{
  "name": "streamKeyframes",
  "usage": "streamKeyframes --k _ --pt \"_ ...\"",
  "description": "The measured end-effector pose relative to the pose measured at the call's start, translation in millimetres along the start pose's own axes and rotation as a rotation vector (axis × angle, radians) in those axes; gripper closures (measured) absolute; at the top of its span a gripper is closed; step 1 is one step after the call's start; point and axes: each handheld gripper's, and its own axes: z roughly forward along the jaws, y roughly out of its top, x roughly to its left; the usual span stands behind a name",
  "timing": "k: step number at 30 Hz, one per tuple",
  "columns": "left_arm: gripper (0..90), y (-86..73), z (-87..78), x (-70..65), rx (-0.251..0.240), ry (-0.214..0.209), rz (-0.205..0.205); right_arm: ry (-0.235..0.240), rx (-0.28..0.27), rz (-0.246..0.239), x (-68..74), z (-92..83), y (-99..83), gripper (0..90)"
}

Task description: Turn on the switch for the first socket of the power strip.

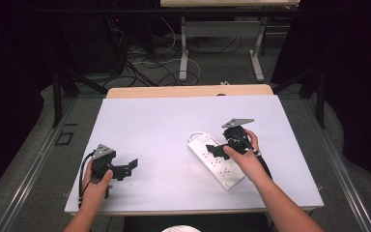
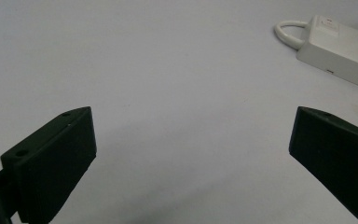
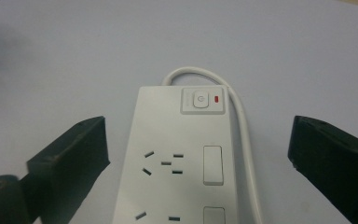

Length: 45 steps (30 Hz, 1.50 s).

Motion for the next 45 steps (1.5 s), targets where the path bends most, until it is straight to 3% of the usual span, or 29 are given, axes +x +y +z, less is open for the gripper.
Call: streamKeyframes --k 7,13,24,35,45 --pt "0.8 -0.2 -1.0 -0.6 -0.006 0.001 -0.001 -0.018 -0.021 -0.029 0.9 -8.5 -1.3 0.0" --pt "0.8 -0.1 -0.8 -0.6 -0.006 0.001 -0.001 -0.013 -0.037 -0.012 1.8 -18.1 -3.1 0.0" --pt "0.8 -0.1 -0.9 -0.9 -0.008 0.002 -0.001 -0.020 -0.046 -0.026 -2.6 -33.5 -10.5 0.0" --pt "0.8 -0.1 -2.4 -0.8 0.000 0.003 0.003 -0.042 -0.055 -0.014 -13.3 -49.4 -20.9 0.0" --pt "0.8 -0.5 -1.7 -1.4 -0.003 0.009 -0.002 -0.069 -0.053 0.029 -24.7 -62.1 -31.8 0.0"
